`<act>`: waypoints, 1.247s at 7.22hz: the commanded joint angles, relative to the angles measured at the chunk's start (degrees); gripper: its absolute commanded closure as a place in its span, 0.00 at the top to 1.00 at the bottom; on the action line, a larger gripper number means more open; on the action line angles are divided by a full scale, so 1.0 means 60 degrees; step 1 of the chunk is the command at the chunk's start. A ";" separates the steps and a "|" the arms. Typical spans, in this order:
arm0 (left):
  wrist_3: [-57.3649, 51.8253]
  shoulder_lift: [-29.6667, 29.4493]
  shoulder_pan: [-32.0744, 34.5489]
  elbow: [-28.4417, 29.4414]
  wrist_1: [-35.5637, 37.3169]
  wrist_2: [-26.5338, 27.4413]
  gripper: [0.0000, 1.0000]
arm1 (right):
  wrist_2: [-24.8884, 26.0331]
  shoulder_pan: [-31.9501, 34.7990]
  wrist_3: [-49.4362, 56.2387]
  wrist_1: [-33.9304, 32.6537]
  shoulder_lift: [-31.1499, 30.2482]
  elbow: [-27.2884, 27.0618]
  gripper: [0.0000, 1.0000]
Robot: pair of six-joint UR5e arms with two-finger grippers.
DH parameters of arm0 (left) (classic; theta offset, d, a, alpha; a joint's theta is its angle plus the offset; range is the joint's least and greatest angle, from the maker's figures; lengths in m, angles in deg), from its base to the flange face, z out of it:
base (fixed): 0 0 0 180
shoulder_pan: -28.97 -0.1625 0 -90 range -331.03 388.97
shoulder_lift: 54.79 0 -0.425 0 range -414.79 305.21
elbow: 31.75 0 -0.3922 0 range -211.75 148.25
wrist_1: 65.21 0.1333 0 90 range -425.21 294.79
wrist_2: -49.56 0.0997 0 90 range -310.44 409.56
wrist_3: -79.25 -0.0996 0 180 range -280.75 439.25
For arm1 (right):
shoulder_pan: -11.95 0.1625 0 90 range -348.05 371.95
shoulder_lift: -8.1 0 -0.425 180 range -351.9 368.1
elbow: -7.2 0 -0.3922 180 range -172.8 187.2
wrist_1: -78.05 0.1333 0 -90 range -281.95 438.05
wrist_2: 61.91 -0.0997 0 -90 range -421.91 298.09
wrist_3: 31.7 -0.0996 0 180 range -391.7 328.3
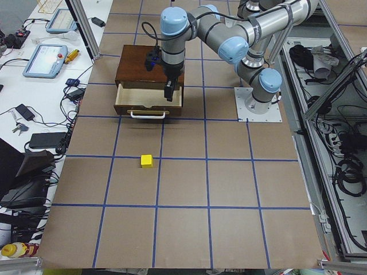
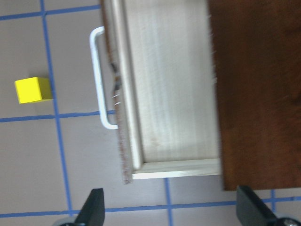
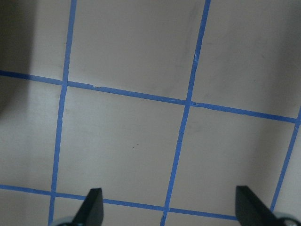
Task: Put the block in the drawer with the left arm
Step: 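Move the left gripper down over the yellow cube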
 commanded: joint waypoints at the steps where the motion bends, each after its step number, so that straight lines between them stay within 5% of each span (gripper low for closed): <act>1: -0.4090 -0.0821 -0.0552 -0.0009 0.1028 0.0044 1.00 | -0.0014 0.0000 0.0005 0.0000 0.0000 0.0000 1.00; 5: -0.7838 -0.2402 -0.1152 0.0020 0.2129 -0.0175 1.00 | 0.0000 0.0000 -0.0010 0.0000 0.0000 0.0000 1.00; 9: -1.0070 -0.4146 -0.1183 0.1174 0.2817 -0.0203 1.00 | 0.0000 0.0000 0.0005 0.0000 0.0000 0.0000 1.00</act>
